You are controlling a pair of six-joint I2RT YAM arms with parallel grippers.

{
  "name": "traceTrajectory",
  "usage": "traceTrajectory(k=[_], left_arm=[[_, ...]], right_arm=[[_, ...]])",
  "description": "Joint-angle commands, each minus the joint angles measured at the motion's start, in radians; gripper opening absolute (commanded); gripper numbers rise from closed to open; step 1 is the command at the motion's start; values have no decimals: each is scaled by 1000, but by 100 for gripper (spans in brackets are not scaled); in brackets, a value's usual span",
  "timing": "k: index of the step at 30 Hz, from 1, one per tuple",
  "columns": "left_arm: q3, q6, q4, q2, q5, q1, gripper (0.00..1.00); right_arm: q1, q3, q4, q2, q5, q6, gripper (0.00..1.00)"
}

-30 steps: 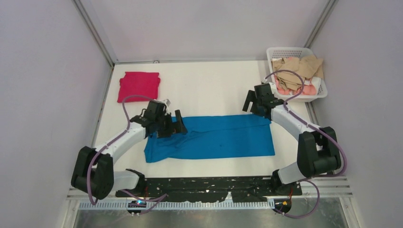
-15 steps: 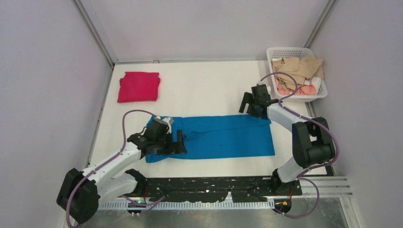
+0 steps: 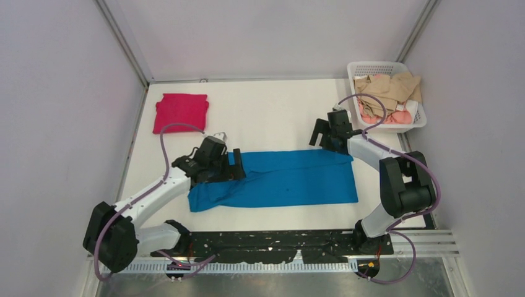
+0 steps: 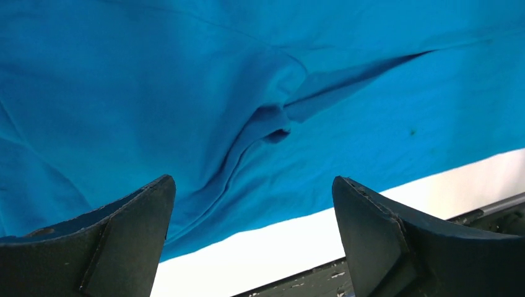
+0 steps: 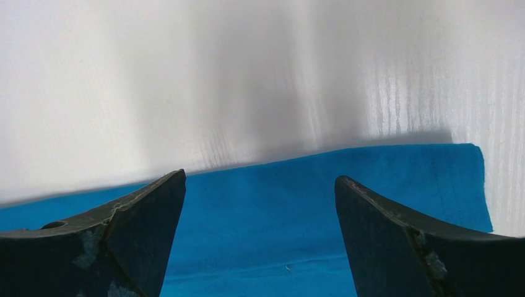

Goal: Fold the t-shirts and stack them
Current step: Rotate the tshirt 90 degrees

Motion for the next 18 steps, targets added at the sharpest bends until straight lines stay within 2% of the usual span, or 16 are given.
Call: traceTrajectory(k=[1,6,12,16,18], left_arm=[[-4,-37,59,88,17,1,99],[4,-101,143,222,-5,34,99],[41,-173,283,408,72,124,99],[238,-137,197,574,36,134,99],[387,-133,100,681,29,133,99]], right_arm=[[7,-14,64,2,-41,3,95],[9,-41,74,27,-46,25,95],[9,-138,48,-33,-13,90,95],[9,-251,13,-121,-5,128,95],[13,-304,-24,-177,-2,145,95]])
